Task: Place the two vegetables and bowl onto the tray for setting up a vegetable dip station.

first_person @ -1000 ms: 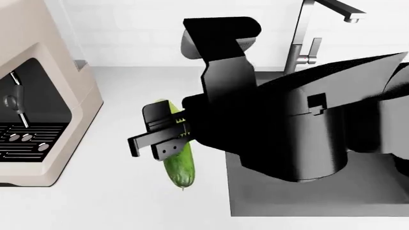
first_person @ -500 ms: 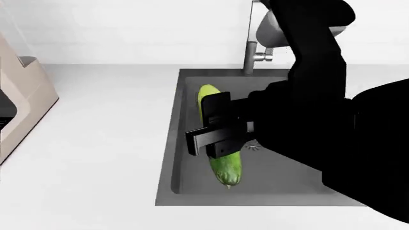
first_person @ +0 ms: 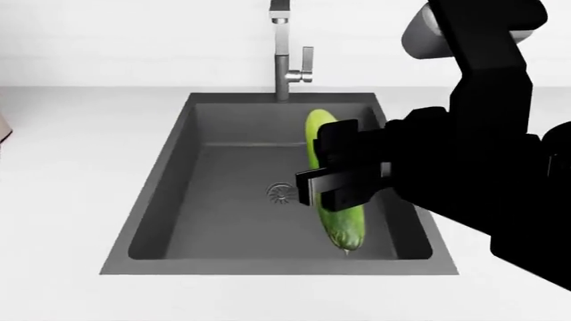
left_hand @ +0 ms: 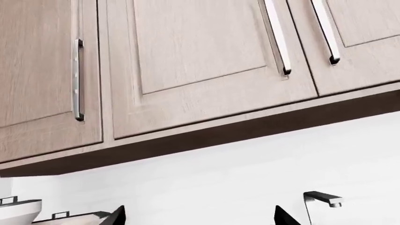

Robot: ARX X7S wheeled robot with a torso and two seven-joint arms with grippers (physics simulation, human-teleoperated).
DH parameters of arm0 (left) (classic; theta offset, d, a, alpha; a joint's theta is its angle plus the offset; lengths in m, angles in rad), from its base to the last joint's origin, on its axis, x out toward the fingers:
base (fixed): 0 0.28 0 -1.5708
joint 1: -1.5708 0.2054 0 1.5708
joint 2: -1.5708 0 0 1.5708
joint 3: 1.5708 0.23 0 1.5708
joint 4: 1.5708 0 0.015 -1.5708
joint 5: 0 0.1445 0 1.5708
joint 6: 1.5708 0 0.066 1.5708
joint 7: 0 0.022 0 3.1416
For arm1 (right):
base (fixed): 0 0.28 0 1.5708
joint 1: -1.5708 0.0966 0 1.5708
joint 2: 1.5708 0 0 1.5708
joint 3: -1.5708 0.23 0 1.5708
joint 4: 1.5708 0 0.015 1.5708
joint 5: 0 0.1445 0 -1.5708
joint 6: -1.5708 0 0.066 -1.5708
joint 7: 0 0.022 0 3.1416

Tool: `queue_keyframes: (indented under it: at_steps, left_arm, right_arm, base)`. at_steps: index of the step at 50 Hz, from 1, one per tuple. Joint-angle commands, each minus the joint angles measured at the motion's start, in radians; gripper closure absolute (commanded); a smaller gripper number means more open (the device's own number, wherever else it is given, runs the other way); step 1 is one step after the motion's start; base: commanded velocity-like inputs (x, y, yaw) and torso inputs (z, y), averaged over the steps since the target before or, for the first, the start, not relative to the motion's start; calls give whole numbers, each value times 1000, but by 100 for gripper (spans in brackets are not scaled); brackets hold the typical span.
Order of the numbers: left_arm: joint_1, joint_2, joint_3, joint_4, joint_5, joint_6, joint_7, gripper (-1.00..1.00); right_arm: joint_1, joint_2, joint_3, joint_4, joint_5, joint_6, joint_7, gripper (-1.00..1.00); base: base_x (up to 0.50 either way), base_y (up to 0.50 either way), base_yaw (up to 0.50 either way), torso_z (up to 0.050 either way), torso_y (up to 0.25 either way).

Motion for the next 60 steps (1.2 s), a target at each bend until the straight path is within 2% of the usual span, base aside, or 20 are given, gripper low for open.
queue_keyframes:
  at_steps: [1,27,60]
  left_arm:
    - [-14,9,16,0,0,-17,-1,-100]
    - [-2,-2,-15,0,-14,-3,0,-100]
    - [-45,19,41,0,-5,-24,0,-100]
  right_arm:
    - [2,18,9,8,-16,16,-14,100]
    - [0,37,10,5,-20,23,-19,100]
    - [-19,65,3,2,-47,32,-29,100]
  base:
    - [-11,-500,0,0,0]
    - [-4,-500,0,0,0]
    - [0,-500,0,0,0]
